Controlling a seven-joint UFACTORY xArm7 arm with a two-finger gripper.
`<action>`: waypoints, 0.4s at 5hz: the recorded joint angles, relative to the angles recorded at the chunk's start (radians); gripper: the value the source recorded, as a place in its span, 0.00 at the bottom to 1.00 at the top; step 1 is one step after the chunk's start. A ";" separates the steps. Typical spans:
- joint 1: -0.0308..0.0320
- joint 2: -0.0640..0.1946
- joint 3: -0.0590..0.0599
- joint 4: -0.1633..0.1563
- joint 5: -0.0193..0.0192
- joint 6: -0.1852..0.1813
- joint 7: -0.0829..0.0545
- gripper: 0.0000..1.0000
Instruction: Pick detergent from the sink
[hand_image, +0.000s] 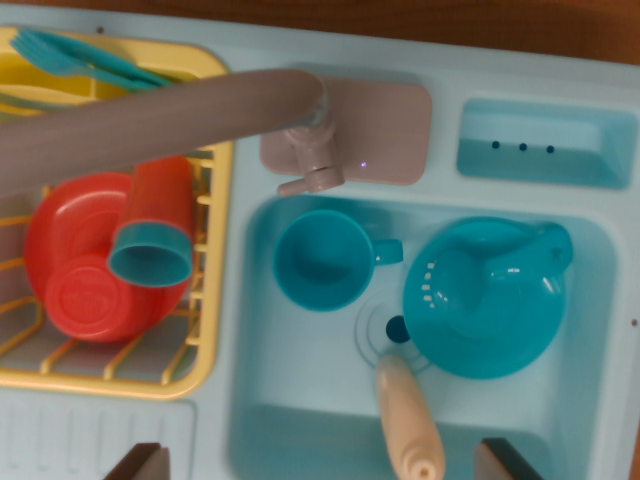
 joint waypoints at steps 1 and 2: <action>0.0000 0.000 0.000 0.000 0.0000 0.000 0.000 0.00; -0.0043 0.000 -0.006 -0.038 0.0010 -0.040 -0.022 0.00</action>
